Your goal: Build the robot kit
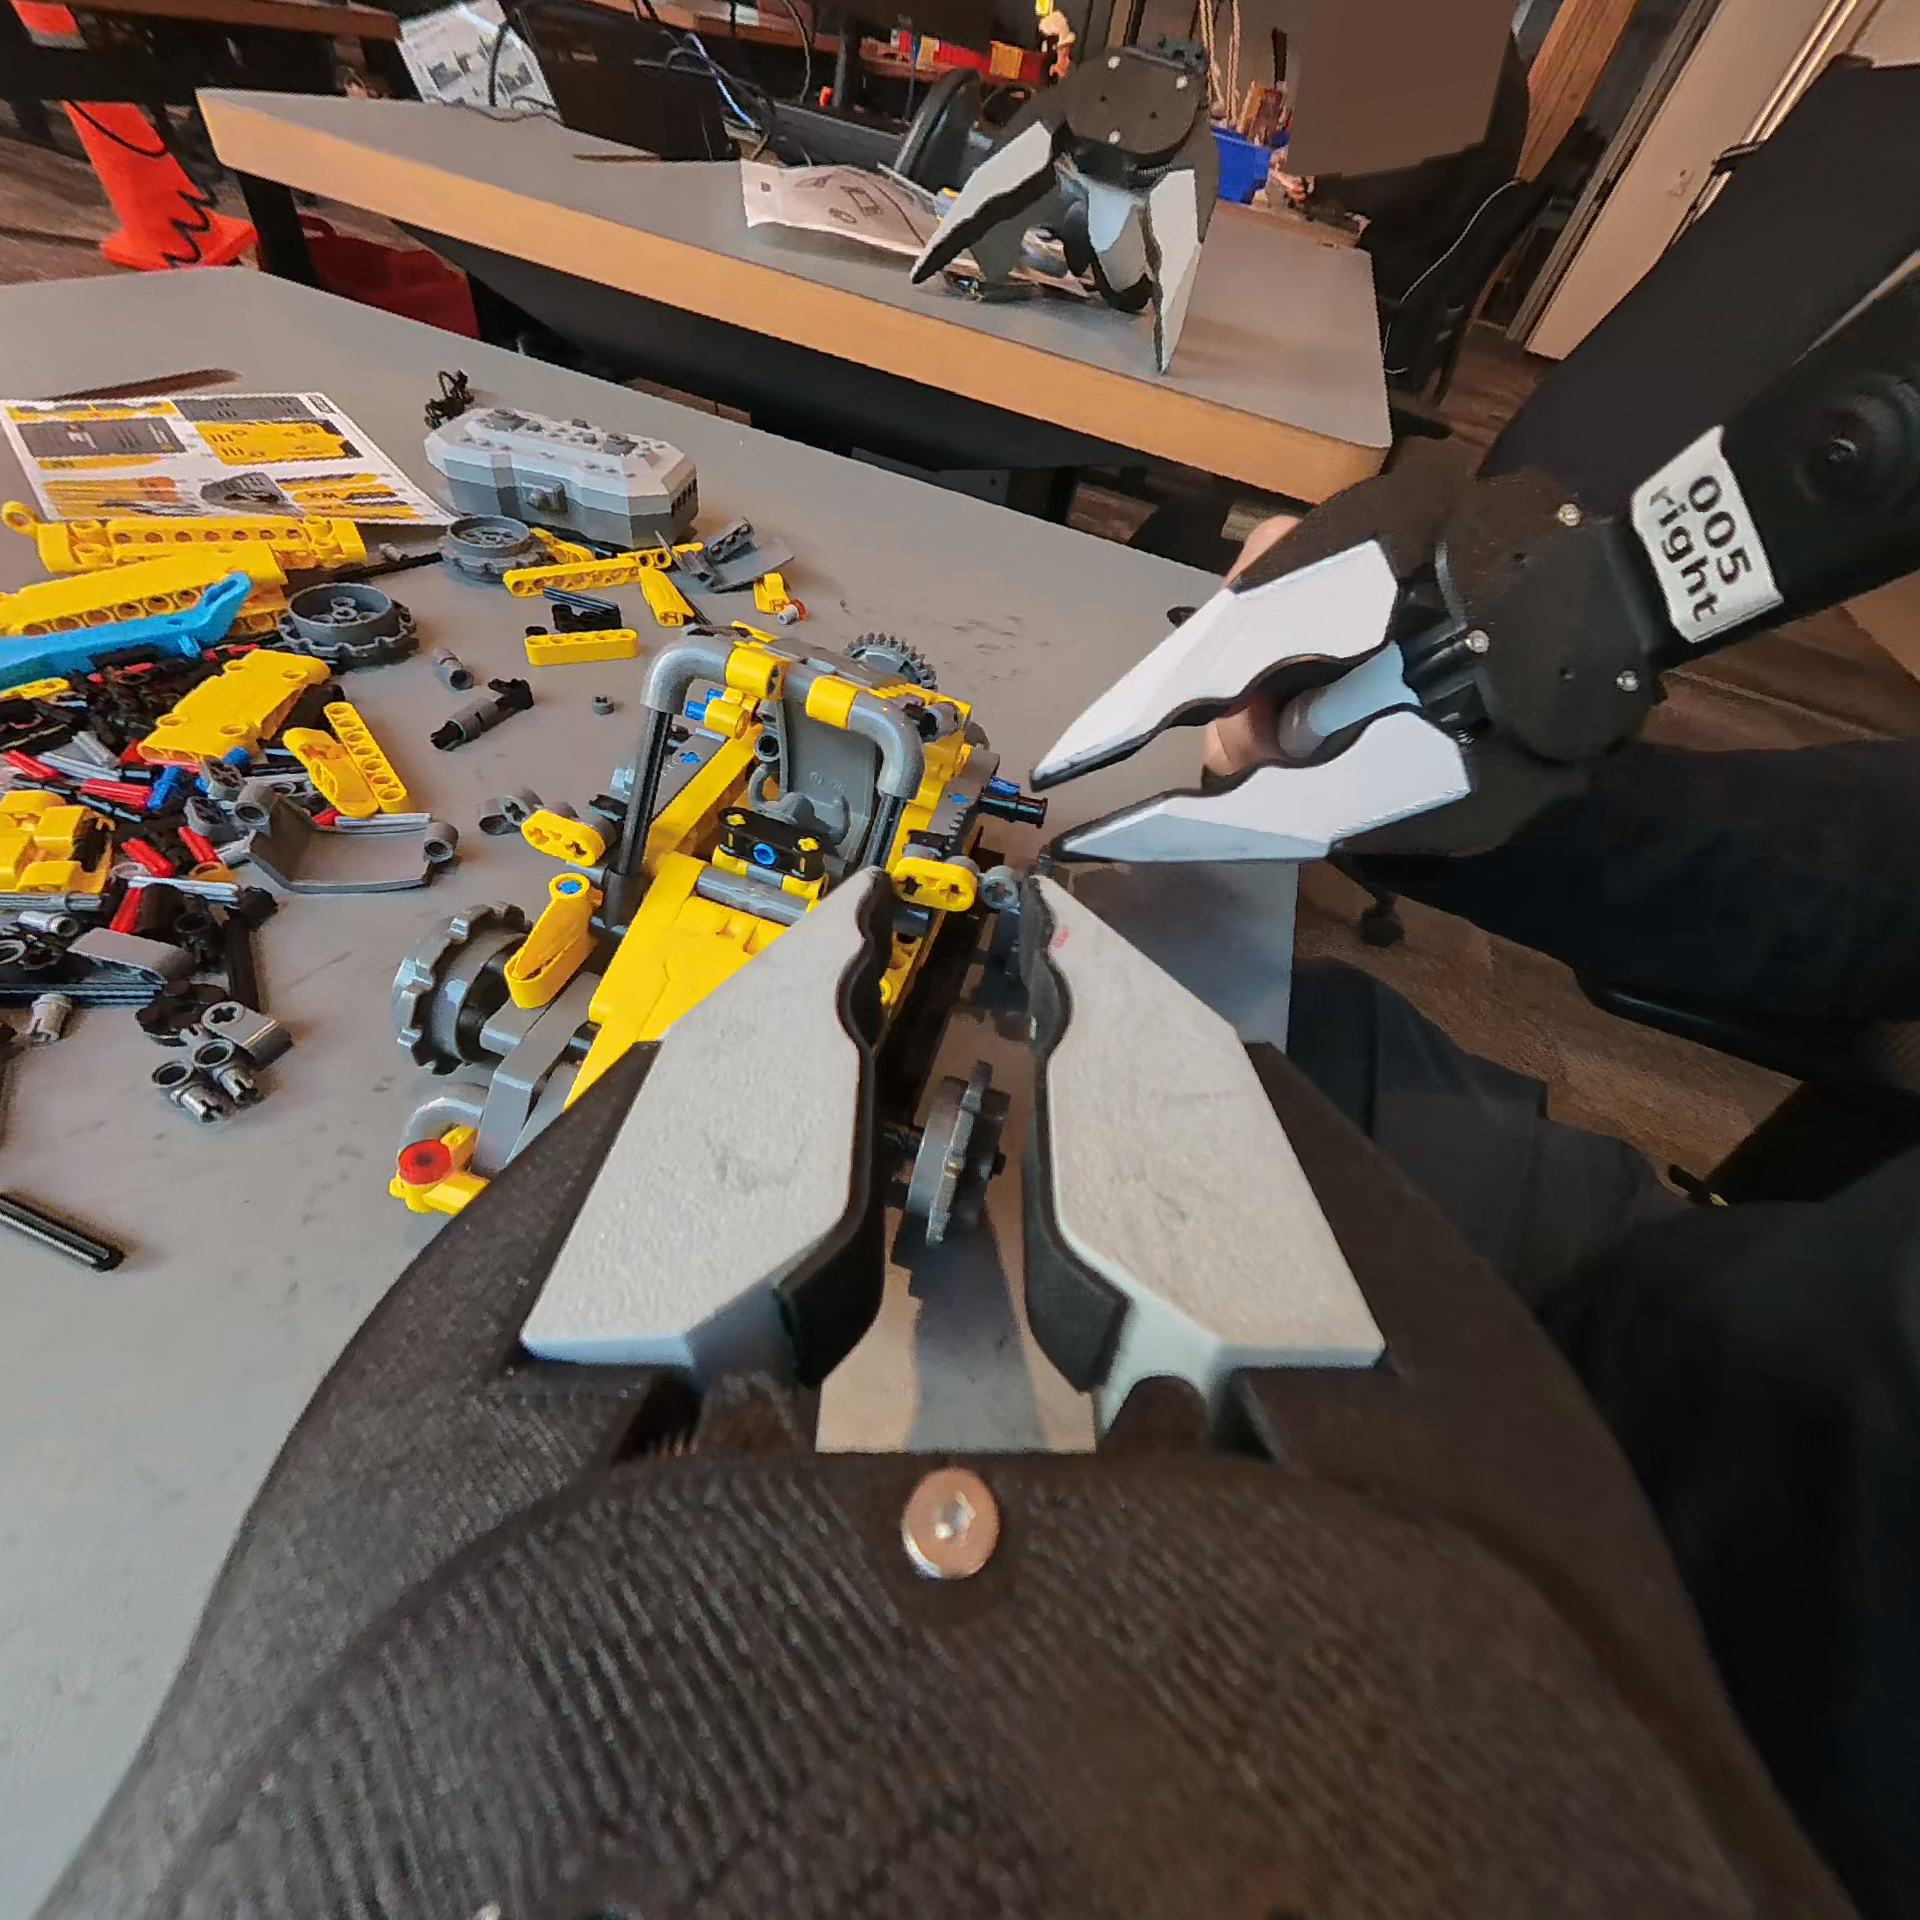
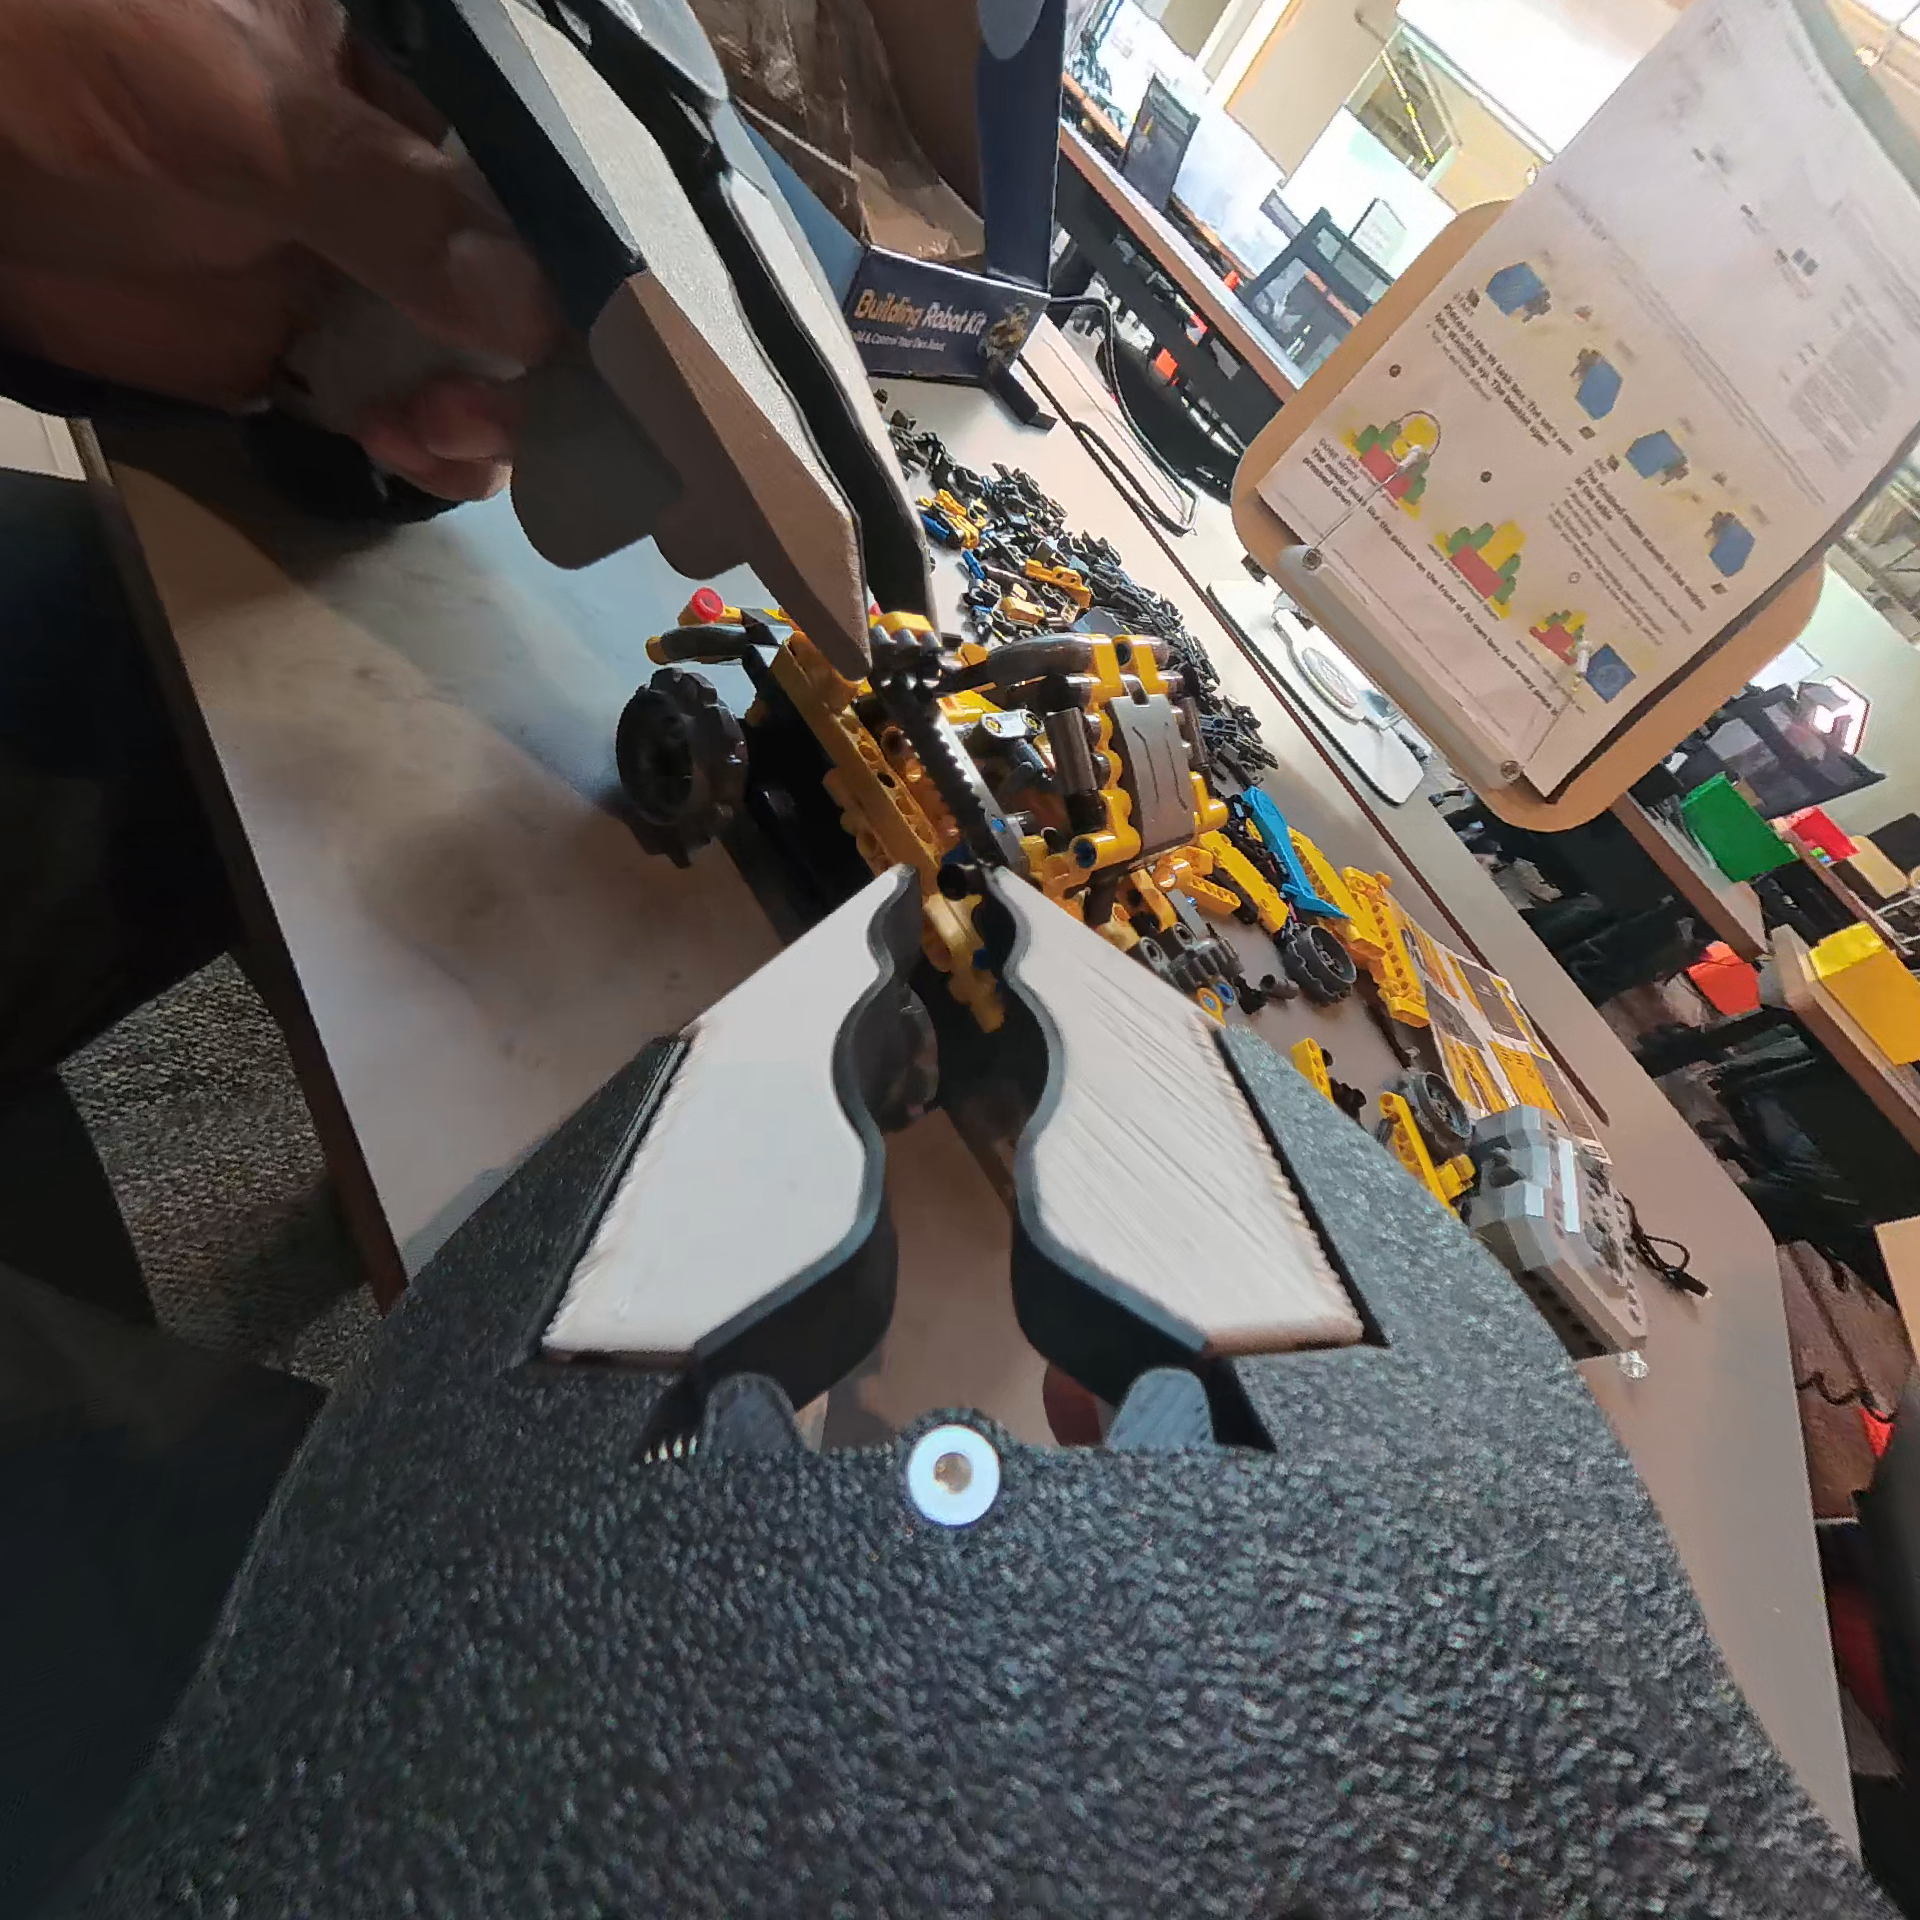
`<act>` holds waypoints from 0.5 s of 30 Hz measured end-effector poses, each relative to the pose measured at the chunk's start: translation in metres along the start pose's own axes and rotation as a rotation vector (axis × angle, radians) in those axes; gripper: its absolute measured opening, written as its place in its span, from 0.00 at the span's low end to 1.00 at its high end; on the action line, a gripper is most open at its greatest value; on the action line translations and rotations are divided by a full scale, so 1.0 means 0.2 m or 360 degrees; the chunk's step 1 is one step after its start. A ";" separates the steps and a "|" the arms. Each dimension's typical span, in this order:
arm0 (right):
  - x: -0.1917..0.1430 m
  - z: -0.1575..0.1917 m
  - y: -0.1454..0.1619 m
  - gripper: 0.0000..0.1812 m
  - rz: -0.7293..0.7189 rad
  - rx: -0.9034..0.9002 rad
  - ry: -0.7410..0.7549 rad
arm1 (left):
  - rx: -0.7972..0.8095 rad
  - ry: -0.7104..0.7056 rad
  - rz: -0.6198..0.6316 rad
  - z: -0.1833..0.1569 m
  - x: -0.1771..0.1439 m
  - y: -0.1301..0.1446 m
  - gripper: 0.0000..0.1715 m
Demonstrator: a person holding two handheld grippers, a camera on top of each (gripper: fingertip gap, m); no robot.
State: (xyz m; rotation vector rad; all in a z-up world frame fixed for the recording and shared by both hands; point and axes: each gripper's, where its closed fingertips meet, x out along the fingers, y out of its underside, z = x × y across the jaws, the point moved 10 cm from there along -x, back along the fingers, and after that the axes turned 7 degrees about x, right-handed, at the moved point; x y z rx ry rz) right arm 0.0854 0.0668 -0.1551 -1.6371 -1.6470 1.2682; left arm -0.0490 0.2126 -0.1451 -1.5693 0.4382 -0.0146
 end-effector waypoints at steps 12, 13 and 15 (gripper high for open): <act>-0.07 0.00 -0.01 0.10 -0.0109 0.0137 -0.0103 | 0.0172 0.0052 -0.0090 -0.07 -0.09 0.01 0.12; -0.08 0.01 -0.02 0.10 -0.0120 0.0188 -0.0153 | 0.0185 0.0051 -0.0094 -0.08 -0.11 0.01 0.12; -0.10 0.03 -0.04 0.10 -0.0127 0.0265 -0.0225 | 0.0203 0.0034 -0.0086 -0.09 -0.16 0.02 0.12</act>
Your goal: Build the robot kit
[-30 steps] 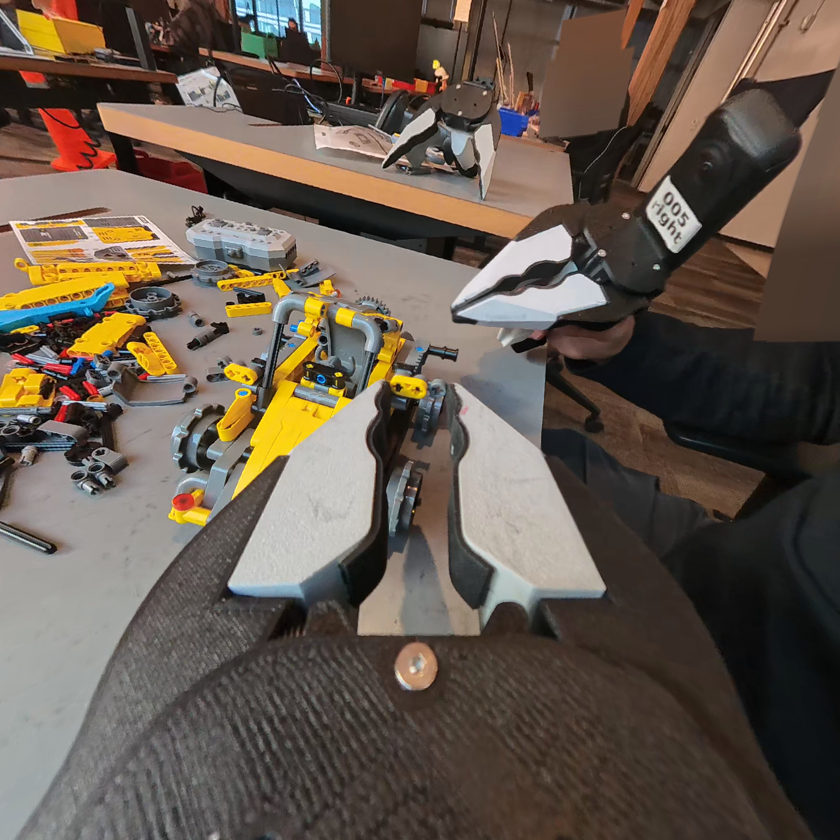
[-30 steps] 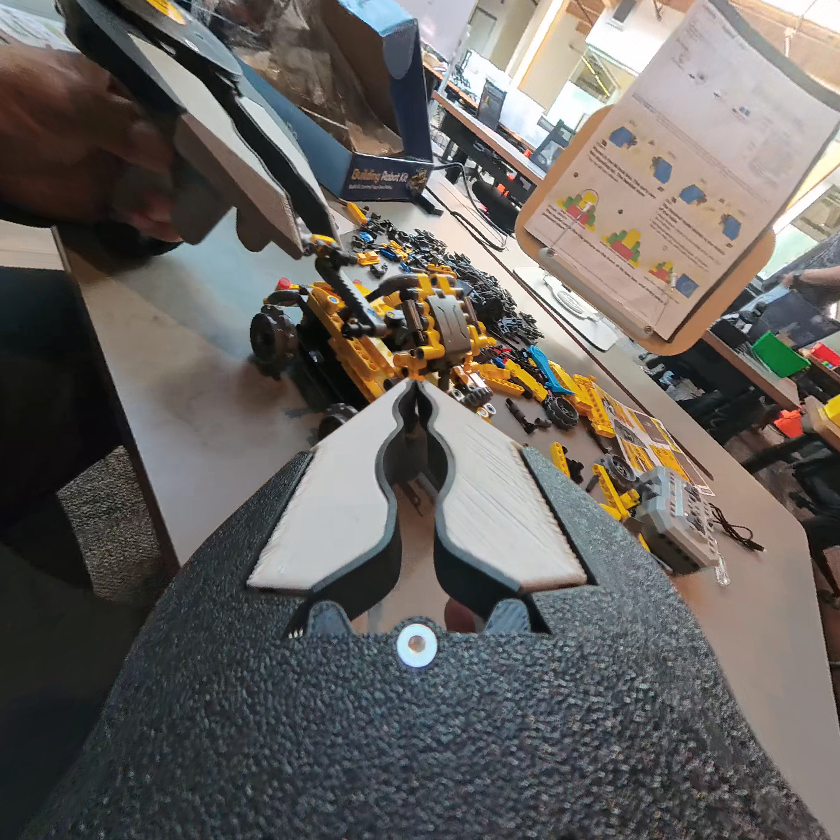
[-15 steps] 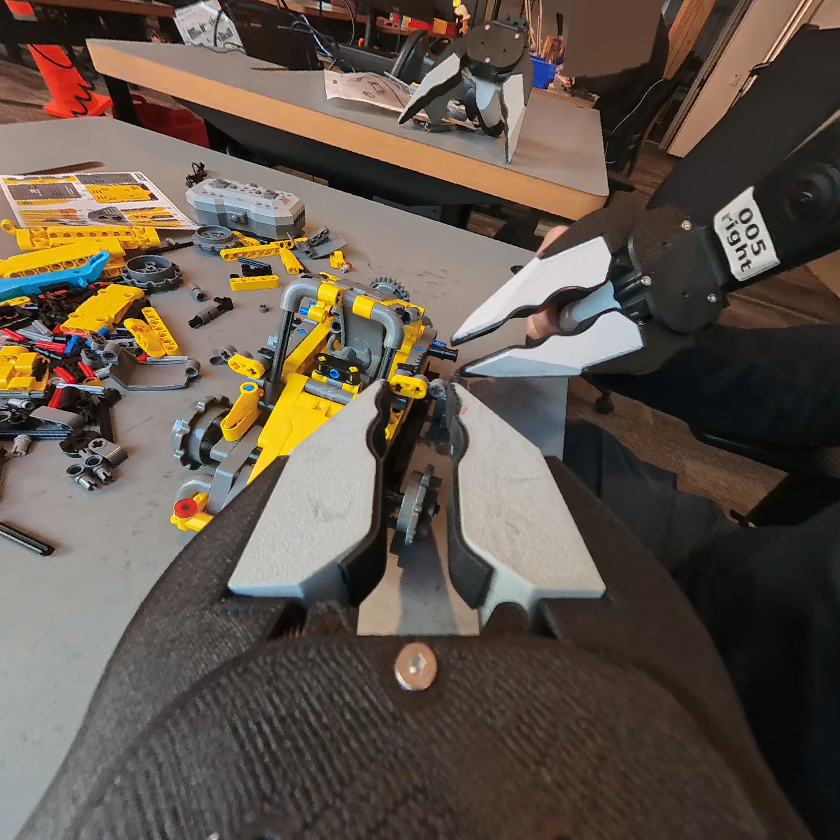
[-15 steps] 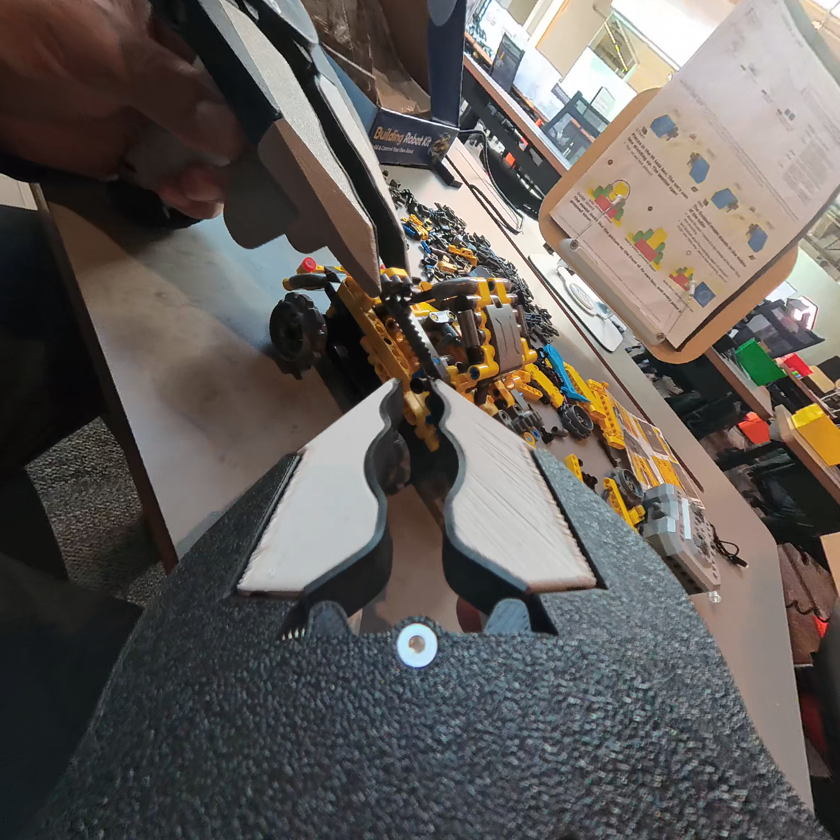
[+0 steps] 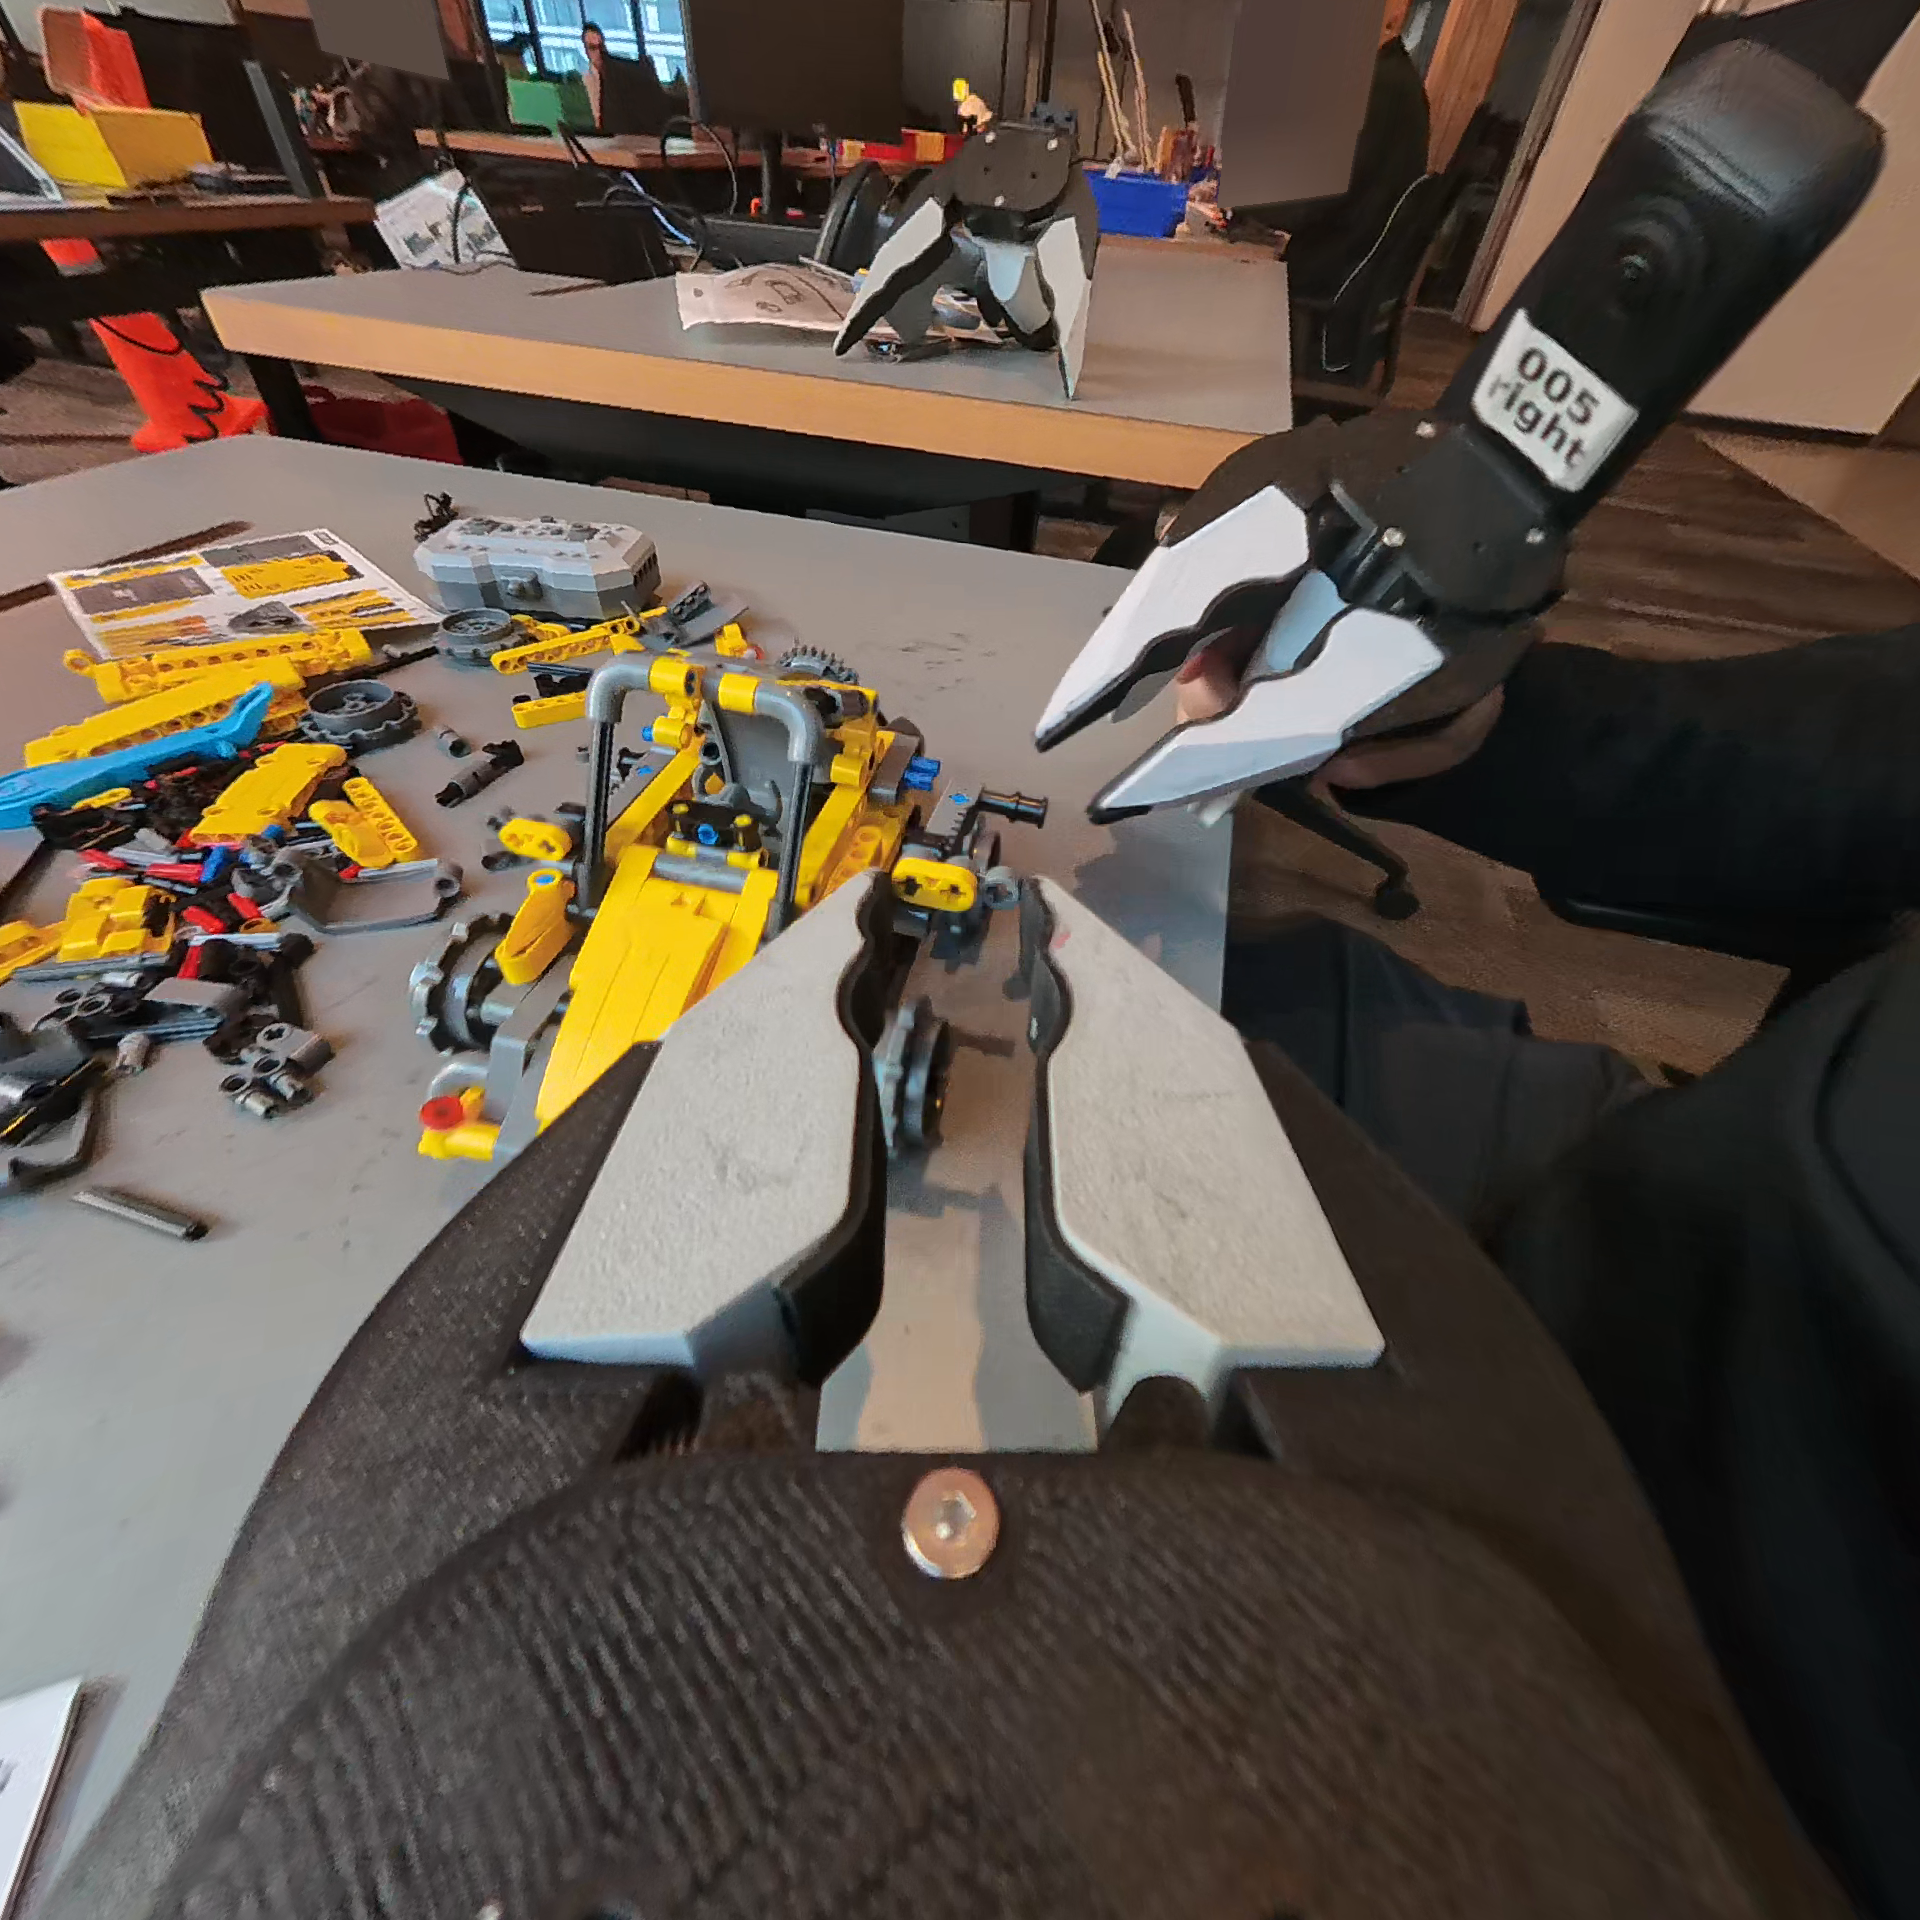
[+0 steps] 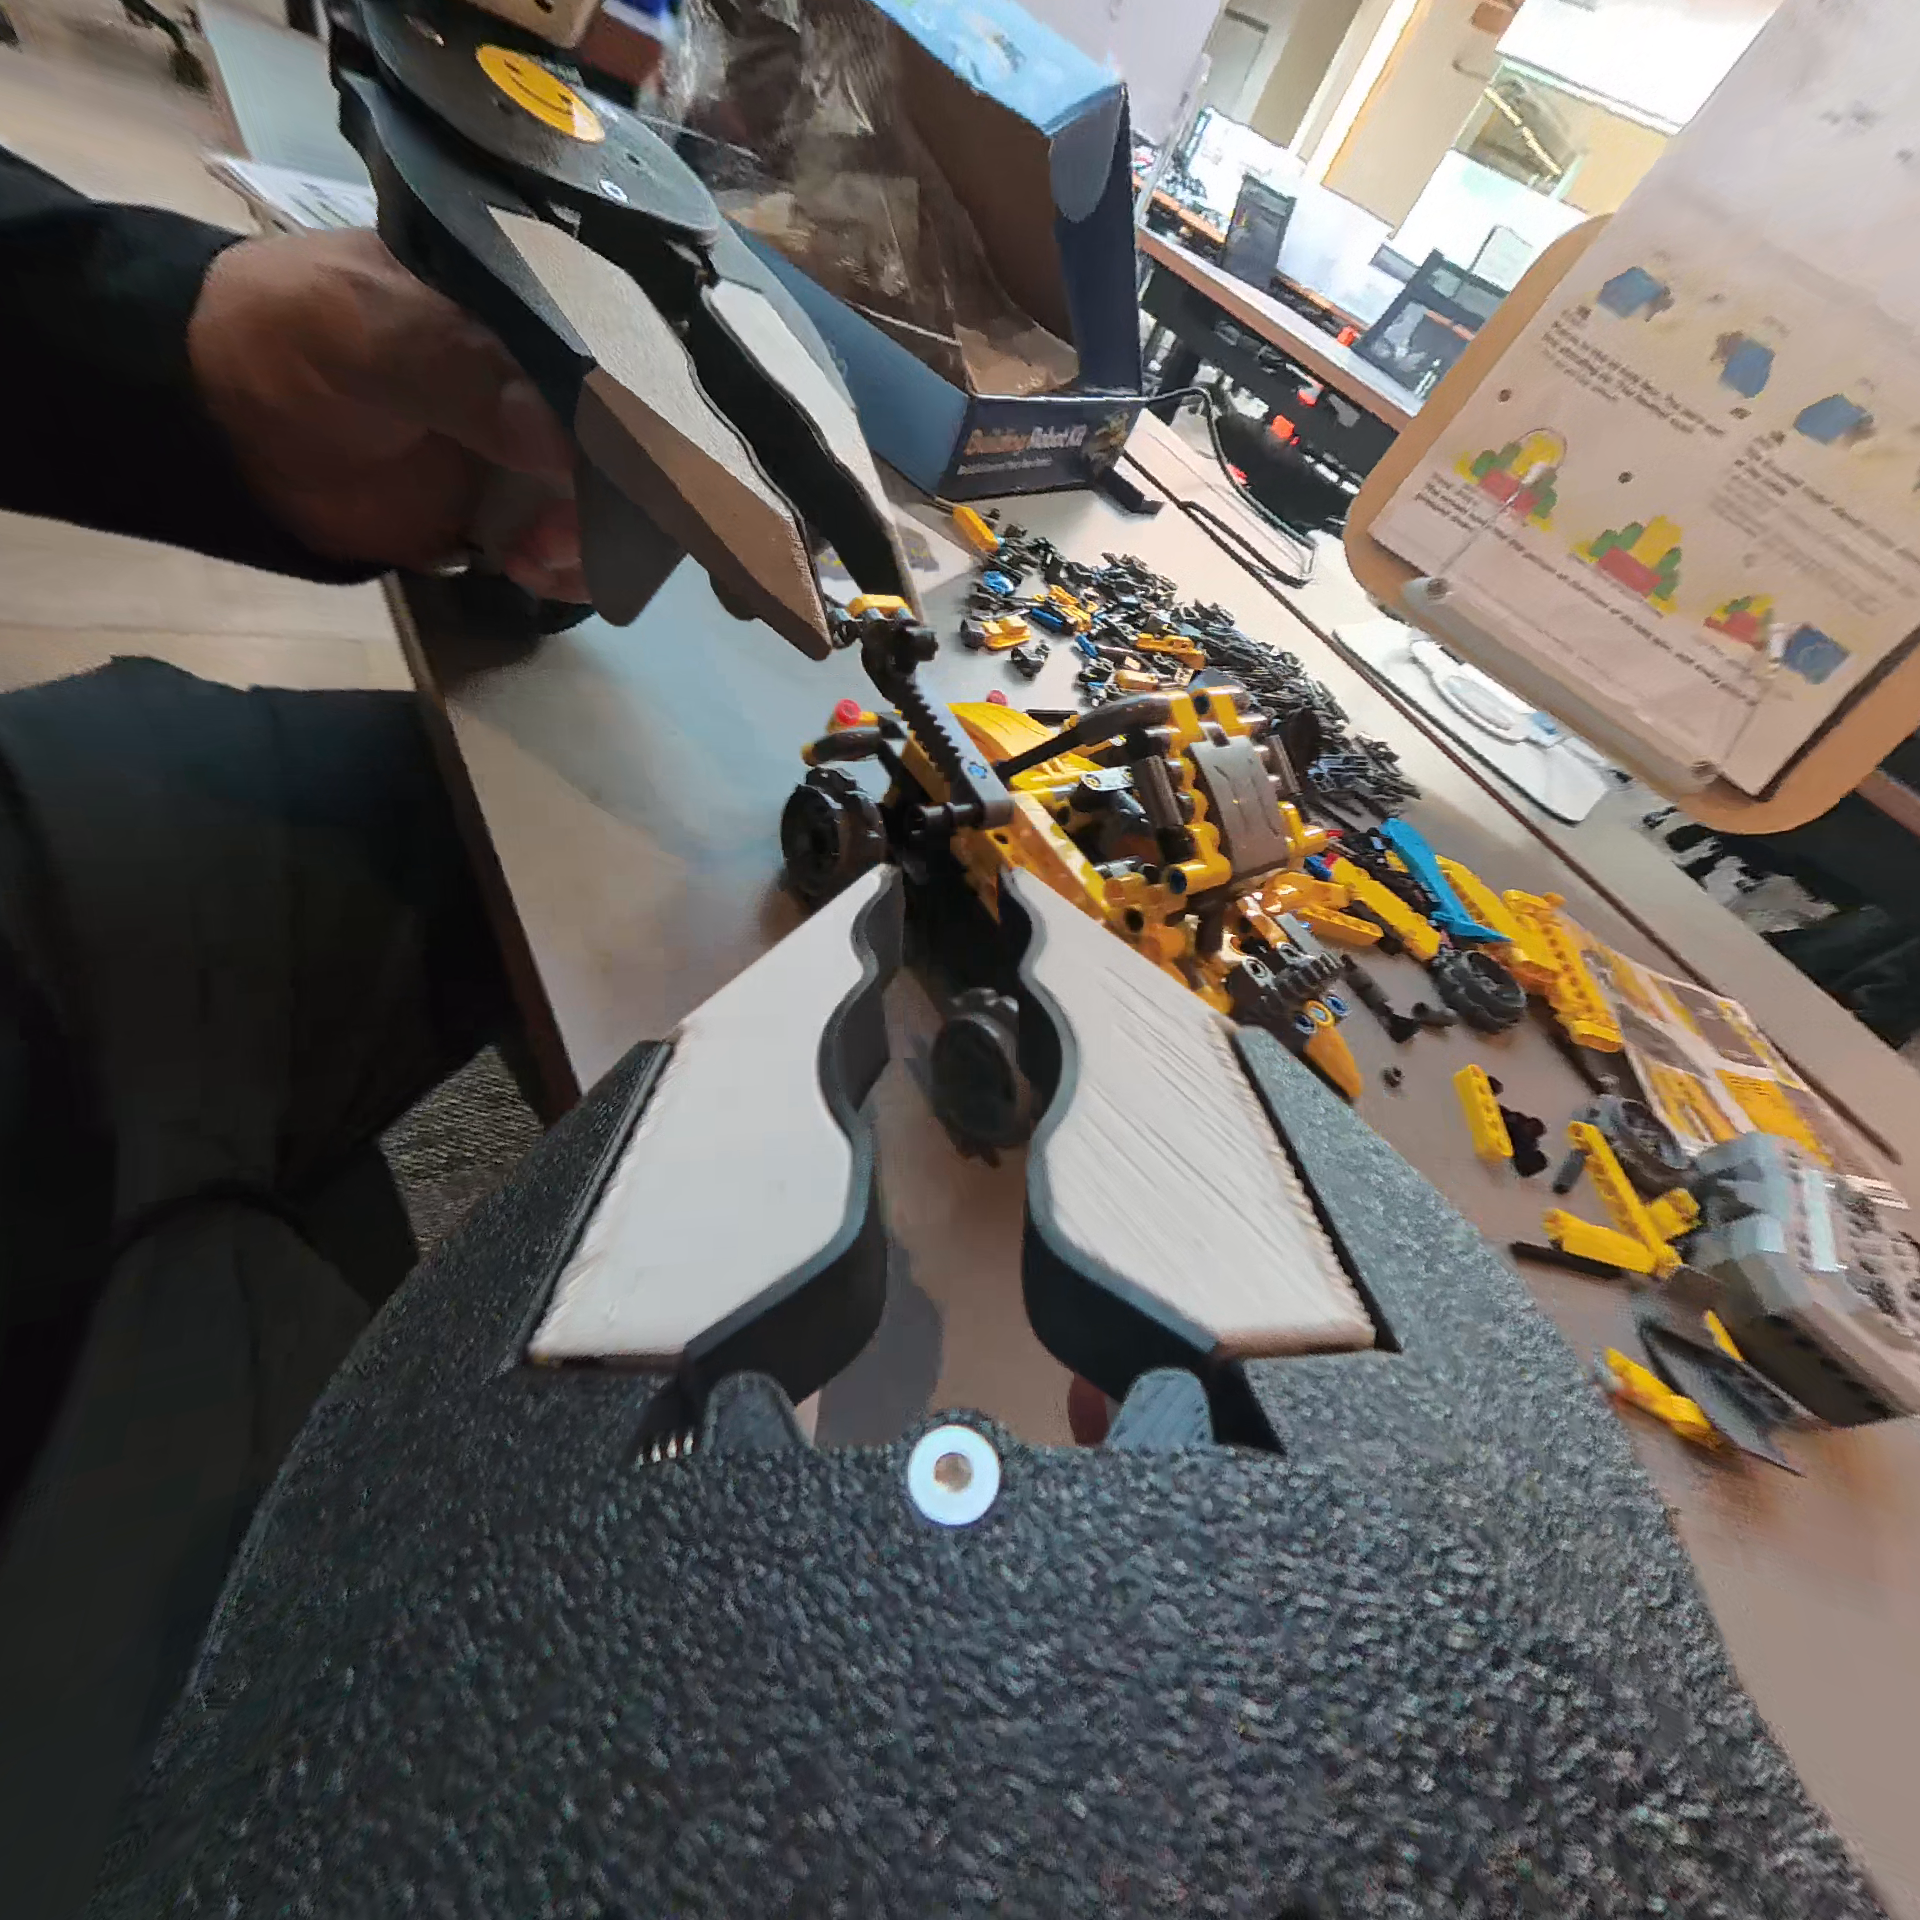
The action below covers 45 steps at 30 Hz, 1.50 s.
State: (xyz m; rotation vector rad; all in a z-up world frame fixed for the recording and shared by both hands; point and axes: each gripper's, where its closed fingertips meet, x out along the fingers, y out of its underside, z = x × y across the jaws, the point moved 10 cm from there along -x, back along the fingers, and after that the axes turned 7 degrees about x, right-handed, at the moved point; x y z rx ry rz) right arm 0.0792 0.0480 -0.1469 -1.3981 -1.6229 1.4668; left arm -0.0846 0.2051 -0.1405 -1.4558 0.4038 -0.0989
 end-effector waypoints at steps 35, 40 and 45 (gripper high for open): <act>0.19 0.11 0.00 0.09 0.0352 0.0201 -0.0446 | 0.0135 0.0036 -0.0056 -0.05 -0.23 0.04 0.13; 0.19 0.11 0.00 0.09 0.0355 0.0200 -0.0450 | 0.0138 0.0032 -0.0048 -0.06 -0.23 0.04 0.13; 0.19 0.12 0.00 0.09 0.0359 0.0187 -0.0445 | 0.0140 0.0031 -0.0046 -0.06 -0.23 0.04 0.13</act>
